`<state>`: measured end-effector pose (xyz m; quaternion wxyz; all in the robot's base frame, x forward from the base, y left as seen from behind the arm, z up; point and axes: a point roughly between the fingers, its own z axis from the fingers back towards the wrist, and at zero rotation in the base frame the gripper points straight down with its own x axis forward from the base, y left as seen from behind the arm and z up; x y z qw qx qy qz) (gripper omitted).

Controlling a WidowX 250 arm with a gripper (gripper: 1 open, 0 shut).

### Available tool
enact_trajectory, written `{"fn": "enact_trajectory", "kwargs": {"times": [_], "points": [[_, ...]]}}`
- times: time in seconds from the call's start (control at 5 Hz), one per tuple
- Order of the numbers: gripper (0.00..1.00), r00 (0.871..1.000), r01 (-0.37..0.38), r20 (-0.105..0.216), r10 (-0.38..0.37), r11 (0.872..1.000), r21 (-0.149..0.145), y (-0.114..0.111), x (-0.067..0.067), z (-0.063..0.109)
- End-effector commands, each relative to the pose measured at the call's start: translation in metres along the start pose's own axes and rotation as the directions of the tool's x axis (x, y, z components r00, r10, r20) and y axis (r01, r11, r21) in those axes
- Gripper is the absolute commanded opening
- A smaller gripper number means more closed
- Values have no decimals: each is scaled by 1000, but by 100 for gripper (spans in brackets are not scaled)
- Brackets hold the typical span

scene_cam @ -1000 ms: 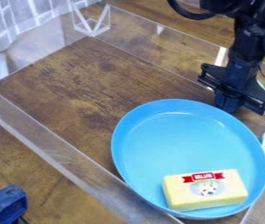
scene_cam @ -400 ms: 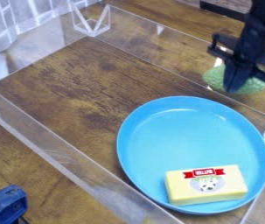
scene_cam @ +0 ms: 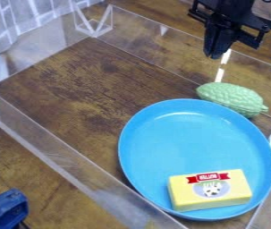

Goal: Put the white object in the blue tray

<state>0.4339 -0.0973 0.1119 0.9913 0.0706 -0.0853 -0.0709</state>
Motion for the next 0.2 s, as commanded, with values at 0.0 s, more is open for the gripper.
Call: {"fn": "enact_trajectory", "kwargs": {"times": [0.0], "points": [[100, 993, 10, 114, -8, 1000, -18, -9, 1, 44]]}}
